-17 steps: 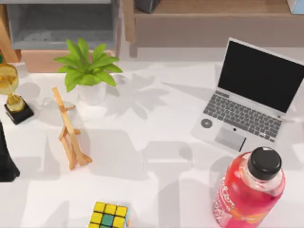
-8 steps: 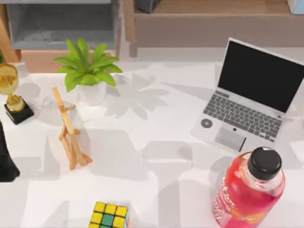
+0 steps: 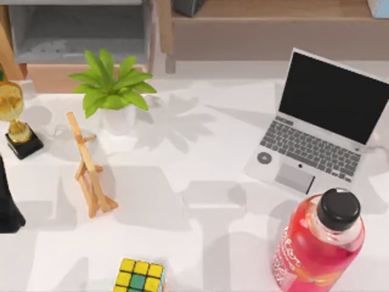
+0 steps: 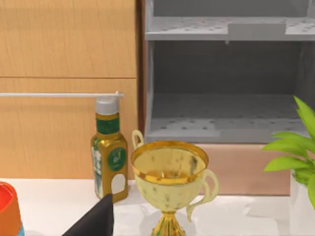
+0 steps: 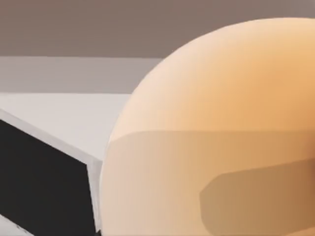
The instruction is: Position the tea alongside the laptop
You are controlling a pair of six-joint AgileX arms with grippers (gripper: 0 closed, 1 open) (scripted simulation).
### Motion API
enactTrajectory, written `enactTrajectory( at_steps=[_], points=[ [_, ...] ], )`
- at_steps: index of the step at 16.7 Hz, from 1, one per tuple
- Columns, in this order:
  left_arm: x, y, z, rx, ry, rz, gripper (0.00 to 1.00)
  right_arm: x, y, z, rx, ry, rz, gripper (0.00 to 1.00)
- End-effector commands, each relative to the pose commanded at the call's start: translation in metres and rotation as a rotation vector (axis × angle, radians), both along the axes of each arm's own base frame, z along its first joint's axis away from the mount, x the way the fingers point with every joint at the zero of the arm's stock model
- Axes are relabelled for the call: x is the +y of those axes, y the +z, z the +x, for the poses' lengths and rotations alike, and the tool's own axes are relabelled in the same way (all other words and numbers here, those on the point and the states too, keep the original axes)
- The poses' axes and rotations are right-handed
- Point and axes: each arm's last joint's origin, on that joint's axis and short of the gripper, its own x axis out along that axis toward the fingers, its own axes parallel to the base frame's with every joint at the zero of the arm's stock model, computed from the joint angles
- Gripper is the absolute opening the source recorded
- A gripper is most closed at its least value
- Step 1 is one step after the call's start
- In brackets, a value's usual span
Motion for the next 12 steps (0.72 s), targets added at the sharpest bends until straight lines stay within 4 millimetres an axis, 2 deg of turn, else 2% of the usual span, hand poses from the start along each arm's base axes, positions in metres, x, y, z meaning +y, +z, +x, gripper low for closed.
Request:
enactTrajectory(
  at_steps=[7, 11, 12],
  points=[
    [0.000, 0.000, 0.000, 0.000, 0.000, 0.000, 1.00, 0.000, -0.026, -0.003, 0.082, -0.003, 0.007, 0.00],
    [0.000, 0.000, 0.000, 0.000, 0.000, 0.000, 1.00, 0.000, -0.026, -0.003, 0.082, -0.003, 0.007, 0.00],
    [0.000, 0.000, 0.000, 0.000, 0.000, 0.000, 1.00, 0.000, -0.026, -0.003, 0.082, -0.003, 0.007, 0.08]
  ],
)
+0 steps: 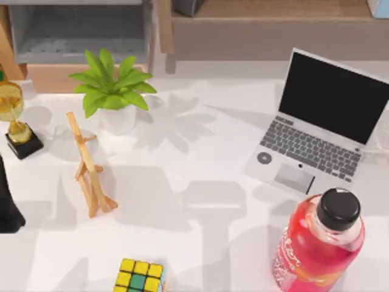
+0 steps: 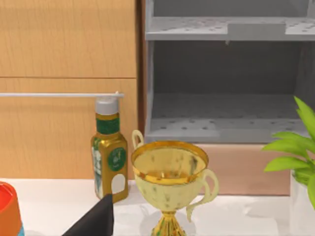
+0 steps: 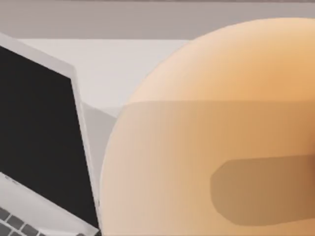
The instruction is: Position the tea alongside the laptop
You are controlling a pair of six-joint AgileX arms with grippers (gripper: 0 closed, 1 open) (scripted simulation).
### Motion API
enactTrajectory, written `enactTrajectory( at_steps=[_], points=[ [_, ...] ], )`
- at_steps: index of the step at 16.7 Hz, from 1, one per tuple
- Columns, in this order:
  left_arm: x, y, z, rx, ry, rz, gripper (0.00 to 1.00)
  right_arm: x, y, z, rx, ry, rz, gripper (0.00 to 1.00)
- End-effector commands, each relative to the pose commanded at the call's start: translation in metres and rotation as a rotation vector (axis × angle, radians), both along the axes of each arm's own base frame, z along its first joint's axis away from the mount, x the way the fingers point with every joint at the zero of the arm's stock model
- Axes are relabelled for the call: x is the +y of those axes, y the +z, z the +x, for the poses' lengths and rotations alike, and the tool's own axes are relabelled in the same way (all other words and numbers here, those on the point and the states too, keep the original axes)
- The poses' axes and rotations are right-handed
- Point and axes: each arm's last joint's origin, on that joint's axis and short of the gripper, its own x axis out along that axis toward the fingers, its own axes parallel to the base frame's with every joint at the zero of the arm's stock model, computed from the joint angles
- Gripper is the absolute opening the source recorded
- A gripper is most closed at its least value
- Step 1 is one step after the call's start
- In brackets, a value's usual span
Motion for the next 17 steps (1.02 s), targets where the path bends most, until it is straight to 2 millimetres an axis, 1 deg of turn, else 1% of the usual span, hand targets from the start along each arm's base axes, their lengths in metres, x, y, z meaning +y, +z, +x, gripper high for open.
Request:
enactTrajectory(
  at_steps=[12, 13, 17],
  points=[
    [0.0000, 0.0000, 0.0000, 0.000, 0.000, 0.000, 1.00, 0.0000, 0.0000, 0.0000, 0.000, 0.000, 0.000, 0.98],
    [0.0000, 0.0000, 0.0000, 0.000, 0.000, 0.000, 1.00, 0.0000, 0.0000, 0.0000, 0.000, 0.000, 0.000, 1.00],
    [0.0000, 0.0000, 0.0000, 0.000, 0.000, 0.000, 1.00, 0.0000, 0.0000, 0.0000, 0.000, 0.000, 0.000, 1.00]
  ],
)
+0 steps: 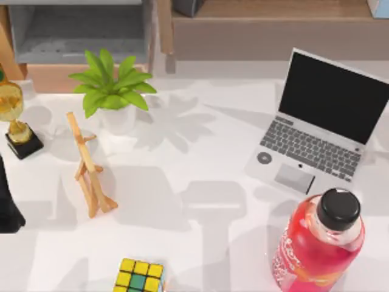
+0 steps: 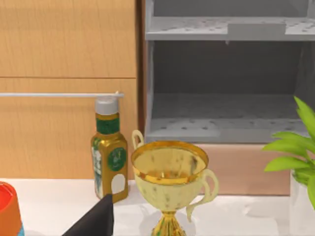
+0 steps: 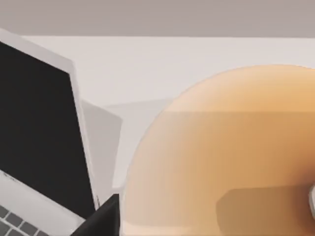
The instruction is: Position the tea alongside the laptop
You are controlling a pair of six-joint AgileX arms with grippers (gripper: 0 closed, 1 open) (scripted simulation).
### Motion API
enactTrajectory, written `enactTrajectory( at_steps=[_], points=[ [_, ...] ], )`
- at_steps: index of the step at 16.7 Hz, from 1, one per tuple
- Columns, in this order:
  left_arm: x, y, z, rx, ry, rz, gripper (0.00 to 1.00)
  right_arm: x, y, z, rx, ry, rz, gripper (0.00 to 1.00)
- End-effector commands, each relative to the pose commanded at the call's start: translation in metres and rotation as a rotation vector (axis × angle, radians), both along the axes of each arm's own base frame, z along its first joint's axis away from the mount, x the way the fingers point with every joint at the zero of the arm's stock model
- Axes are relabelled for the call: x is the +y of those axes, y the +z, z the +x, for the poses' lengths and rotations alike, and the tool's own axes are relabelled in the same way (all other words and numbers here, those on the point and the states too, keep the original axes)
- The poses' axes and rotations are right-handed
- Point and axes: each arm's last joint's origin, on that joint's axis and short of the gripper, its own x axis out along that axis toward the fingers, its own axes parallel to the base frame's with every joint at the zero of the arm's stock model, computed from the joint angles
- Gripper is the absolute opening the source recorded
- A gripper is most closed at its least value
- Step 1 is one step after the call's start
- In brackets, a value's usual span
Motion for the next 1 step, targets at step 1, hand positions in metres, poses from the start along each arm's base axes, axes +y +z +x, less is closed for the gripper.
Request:
enactTrajectory(
  at_steps=[1],
  points=[
    [0.0000, 0.0000, 0.0000, 0.000, 0.000, 0.000, 1.00, 0.0000, 0.0000, 0.0000, 0.000, 0.000, 0.000, 1.00]
  ],
)
